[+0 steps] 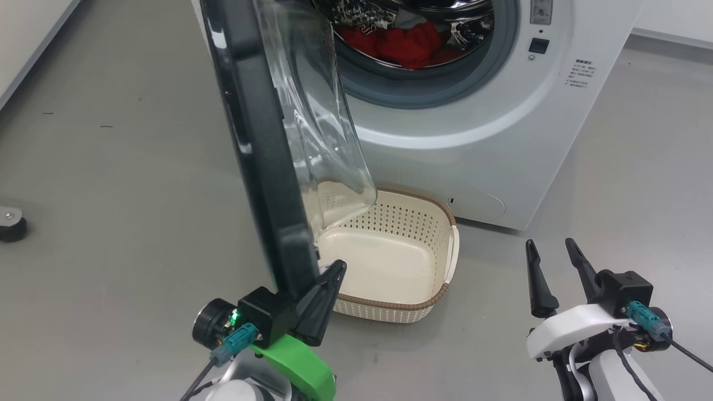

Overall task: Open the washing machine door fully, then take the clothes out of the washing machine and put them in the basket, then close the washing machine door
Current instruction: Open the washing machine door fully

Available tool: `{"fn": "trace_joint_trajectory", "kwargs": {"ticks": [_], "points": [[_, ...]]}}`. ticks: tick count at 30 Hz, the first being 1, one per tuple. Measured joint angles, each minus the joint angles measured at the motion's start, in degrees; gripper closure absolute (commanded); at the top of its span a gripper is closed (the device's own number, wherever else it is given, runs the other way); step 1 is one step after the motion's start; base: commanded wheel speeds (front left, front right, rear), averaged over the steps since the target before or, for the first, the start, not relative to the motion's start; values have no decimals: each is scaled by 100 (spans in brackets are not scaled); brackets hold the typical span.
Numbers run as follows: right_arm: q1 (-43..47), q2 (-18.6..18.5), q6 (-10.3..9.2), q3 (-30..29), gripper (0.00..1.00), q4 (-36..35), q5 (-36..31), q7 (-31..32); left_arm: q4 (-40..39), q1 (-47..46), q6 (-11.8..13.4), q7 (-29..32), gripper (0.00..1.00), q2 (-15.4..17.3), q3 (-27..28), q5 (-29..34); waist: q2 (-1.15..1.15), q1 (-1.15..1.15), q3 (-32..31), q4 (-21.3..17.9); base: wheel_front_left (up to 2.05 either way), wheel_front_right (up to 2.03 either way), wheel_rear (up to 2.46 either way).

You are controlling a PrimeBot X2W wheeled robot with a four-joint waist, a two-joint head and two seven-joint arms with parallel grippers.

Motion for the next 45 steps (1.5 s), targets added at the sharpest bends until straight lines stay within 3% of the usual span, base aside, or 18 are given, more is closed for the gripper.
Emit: {"fn": "trace_joint_trajectory", "kwargs": {"ticks": [6,13,21,45], "points": [[-1,11,7,-42,0,11,-10,0,36,3,234,-107,100,29,313,-51,0,0,15,61,0,0,0],[-3,19,52,-74,0,21,-47,0,92,143,341,-220,100,131,660,-66,0,0,7,97,0,0,0],[-4,29,57,-138,0,26,-60,0,235,248,524,-397,100,313,1378,-241,0,0,8,121,0,0,0],[-107,45,124,-204,0,23,-216,0,699,138,581,-737,100,588,3126,-577,0,0,222,149,0,0,0]]}}
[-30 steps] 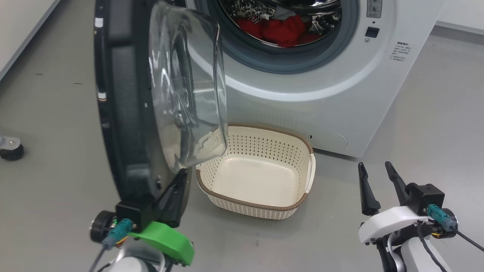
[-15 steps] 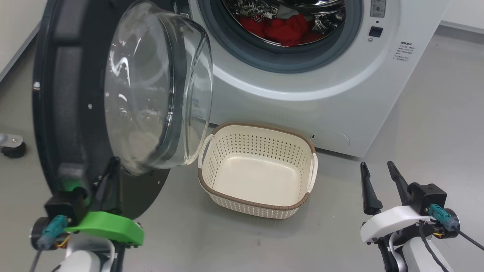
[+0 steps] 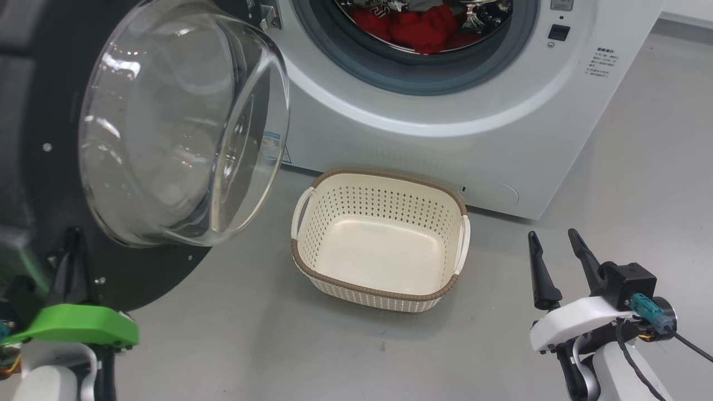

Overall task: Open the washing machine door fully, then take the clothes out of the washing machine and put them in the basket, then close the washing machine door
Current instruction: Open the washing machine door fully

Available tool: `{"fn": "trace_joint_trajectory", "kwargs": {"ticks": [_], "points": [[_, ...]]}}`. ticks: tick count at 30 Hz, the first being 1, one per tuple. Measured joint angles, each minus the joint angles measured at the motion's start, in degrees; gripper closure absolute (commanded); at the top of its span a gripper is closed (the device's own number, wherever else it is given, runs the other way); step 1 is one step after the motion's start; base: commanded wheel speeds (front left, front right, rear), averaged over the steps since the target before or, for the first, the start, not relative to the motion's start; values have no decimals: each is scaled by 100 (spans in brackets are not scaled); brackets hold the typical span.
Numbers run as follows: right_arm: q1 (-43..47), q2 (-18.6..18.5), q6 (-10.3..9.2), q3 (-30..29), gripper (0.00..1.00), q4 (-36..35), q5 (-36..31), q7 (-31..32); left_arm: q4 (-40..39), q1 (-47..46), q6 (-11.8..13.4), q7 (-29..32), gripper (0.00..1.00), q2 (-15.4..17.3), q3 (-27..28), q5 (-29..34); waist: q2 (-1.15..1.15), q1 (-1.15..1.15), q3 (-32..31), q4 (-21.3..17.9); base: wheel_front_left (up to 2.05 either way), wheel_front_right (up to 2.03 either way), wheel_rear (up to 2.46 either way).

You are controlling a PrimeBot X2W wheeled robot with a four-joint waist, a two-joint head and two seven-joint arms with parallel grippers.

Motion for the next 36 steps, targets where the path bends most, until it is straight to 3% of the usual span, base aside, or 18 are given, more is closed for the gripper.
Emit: {"fn": "trace_joint_trajectory", "kwargs": {"ticks": [17,36], "points": [[-151,0,54,-80,0,-5,-138,0,751,-422,49,-15,100,261,728,-104,0,0,203,-54,0,0,0],[-221,0,127,-115,0,31,-197,0,871,-581,54,-201,100,210,589,37,0,0,200,-57,0,0,0]]}}
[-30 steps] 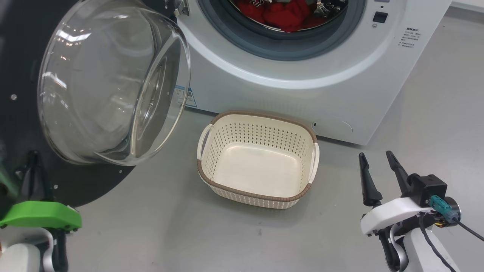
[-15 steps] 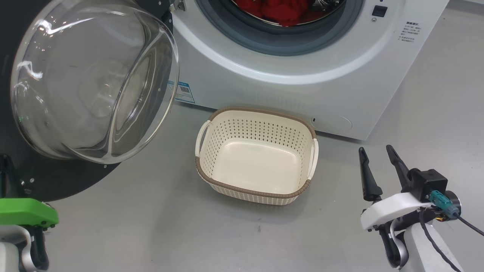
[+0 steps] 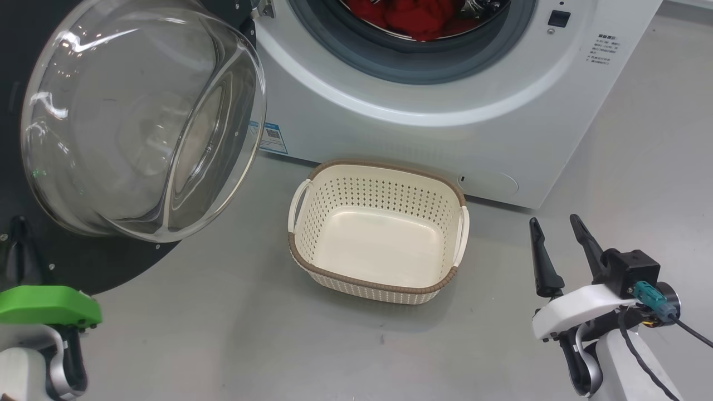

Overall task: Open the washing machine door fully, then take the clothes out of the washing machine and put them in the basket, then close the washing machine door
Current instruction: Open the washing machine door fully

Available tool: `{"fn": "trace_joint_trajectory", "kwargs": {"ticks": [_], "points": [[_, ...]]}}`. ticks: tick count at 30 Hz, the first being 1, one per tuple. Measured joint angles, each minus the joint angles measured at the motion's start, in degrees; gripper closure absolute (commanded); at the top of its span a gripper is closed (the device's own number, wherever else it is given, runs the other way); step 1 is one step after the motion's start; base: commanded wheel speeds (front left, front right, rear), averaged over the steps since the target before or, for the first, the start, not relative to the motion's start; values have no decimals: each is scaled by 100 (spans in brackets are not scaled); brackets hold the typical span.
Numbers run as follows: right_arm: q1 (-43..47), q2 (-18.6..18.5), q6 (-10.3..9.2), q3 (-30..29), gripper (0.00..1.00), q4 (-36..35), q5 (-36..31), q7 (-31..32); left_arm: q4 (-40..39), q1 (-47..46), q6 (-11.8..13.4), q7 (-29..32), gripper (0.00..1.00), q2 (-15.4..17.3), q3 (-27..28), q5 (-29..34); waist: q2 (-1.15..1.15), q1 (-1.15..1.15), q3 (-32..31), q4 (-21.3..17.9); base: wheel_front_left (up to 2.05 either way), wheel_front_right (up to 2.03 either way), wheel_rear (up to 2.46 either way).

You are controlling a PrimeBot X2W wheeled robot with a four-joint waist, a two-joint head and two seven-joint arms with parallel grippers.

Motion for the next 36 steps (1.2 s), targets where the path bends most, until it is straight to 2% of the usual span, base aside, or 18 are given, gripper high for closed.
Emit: {"fn": "trace_joint_trajectory", "kwargs": {"ticks": [11,12,13,14,15,16,17,30,36], "points": [[7,5,51,63,0,88,0,0,-363,398,1,-76,100,-246,-336,276,0,0,-204,-39,0,0,0],[10,8,52,98,0,110,0,0,-453,513,1,-103,93,-309,-378,288,0,0,-249,-65,0,0,0],[12,11,52,115,0,123,0,0,-506,566,1,-116,61,-325,-400,291,0,0,-268,-85,0,0,0],[18,13,55,126,0,143,0,0,-541,608,1,-116,57,-352,-425,292,0,0,-290,-103,0,0,0],[23,14,55,140,0,158,0,0,-565,644,1,-116,44,-379,-455,292,0,0,-313,-121,0,0,0],[26,15,56,149,0,164,0,0,-594,692,1,-116,3,-392,-486,298,0,0,-335,-142,0,0,0],[35,18,56,155,0,165,0,0,-630,747,1,-116,0,-404,-509,323,0,0,-357,-165,0,0,0],[195,44,57,327,0,165,3,0,-1023,1323,-10,86,0,-495,-966,505,0,0,-601,-574,0,0,0],[219,46,57,426,0,135,71,0,-1135,1428,-129,305,0,-491,-1207,508,0,0,-661,-839,0,0,0]]}}
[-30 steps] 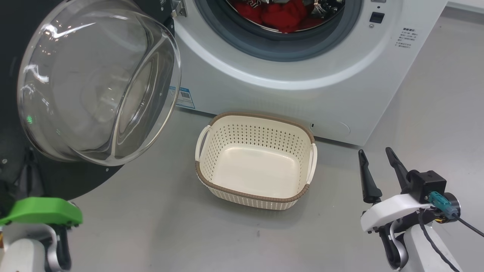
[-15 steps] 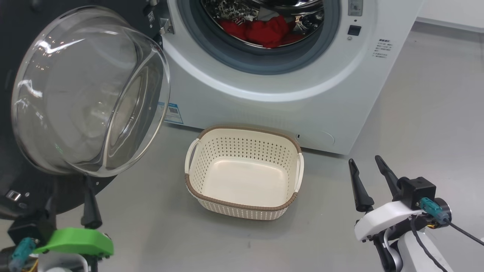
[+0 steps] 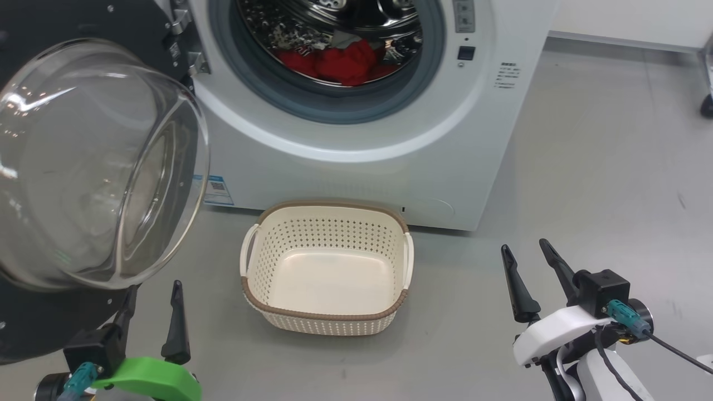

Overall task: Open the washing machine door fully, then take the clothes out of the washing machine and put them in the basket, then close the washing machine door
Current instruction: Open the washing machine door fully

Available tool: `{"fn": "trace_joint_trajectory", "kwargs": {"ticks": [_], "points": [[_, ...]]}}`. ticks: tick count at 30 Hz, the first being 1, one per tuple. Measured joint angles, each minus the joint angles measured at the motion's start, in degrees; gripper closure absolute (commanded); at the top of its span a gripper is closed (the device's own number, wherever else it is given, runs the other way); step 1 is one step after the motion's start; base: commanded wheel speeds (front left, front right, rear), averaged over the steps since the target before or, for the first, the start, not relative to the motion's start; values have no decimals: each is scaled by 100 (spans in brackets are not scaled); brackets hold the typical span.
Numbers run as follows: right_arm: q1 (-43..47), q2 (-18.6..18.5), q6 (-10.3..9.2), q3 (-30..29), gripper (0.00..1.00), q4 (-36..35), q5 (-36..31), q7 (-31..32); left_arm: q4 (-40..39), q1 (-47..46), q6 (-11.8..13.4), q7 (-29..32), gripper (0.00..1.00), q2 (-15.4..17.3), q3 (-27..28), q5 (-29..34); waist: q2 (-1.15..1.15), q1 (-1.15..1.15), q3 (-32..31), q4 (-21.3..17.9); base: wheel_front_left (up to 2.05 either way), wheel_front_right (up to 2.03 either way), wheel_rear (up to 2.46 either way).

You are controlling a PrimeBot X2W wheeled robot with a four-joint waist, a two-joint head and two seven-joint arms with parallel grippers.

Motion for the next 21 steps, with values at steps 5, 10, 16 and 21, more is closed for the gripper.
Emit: {"fn": "trace_joint_trajectory", "kwargs": {"ticks": [5,10,16,21], "points": [[28,-1,-8,43,0,-33,53,0,-121,49,-25,88,0,68,-57,92,0,0,-39,-253,0,0,0],[47,-1,-13,76,0,-77,73,0,-193,87,-29,160,0,73,-104,118,0,0,-64,-459,0,0,0],[119,0,-68,88,0,-136,152,0,-288,107,-27,287,0,92,-164,131,0,0,-91,-749,0,0,0],[147,0,-113,107,0,-181,203,0,-344,130,-27,364,0,113,-171,137,0,0,-100,-948,0,0,0]]}}
